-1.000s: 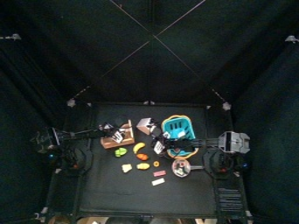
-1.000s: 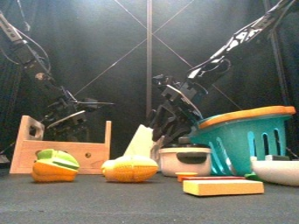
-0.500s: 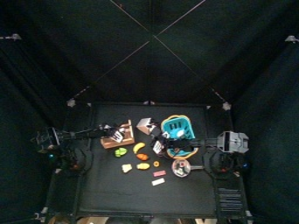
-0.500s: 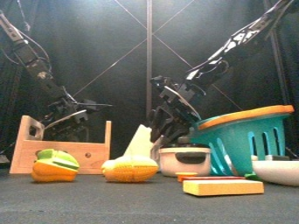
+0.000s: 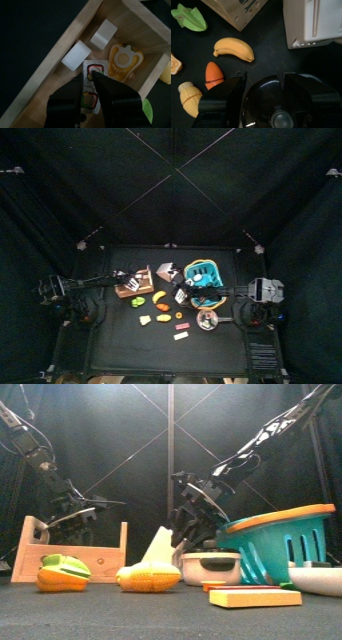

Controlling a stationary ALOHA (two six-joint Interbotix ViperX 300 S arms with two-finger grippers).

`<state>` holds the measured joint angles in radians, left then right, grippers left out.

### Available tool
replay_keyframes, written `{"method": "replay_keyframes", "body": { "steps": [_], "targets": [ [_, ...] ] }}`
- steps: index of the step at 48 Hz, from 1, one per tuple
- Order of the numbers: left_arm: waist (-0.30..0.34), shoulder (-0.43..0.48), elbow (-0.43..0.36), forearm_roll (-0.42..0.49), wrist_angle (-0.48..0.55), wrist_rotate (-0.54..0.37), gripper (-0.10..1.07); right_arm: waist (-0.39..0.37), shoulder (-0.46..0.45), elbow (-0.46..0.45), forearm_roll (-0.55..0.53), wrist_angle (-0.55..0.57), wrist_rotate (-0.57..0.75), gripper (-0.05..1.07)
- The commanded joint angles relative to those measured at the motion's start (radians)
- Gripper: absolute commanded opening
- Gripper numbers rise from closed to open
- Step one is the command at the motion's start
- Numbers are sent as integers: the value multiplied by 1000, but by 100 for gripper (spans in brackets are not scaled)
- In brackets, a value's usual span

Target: Grab white sushi piece

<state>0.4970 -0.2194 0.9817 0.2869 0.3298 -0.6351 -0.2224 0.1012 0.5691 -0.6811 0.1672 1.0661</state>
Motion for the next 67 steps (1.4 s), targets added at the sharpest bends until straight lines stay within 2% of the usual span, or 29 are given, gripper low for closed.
{"method": "replay_keyframes", "body": {
  "steps": [1,12,25,40,44,51,60,67],
  "targets": [
    [3,-55,0,2,12,-3,62,2,-12,-11,3,-2,5,87],
    [3,-118,29,2,8,-3,62,2,-12,-11,3,-2,5,87],
    [2,-140,51,35,21,3,62,2,-12,-11,3,0,-3,87],
    [-32,-144,46,52,150,0,62,29,-17,-12,3,15,-3,87],
    [-38,-150,41,51,152,-3,62,43,-17,-15,2,21,-6,87],
    [-44,-176,40,55,110,-5,62,60,-12,-15,-12,23,-9,87],
    [-48,-252,48,83,0,0,62,66,-37,-17,-15,57,-6,87],
    [-48,-295,61,149,-98,0,62,72,-52,-17,-26,87,-9,87]
  ]
}}
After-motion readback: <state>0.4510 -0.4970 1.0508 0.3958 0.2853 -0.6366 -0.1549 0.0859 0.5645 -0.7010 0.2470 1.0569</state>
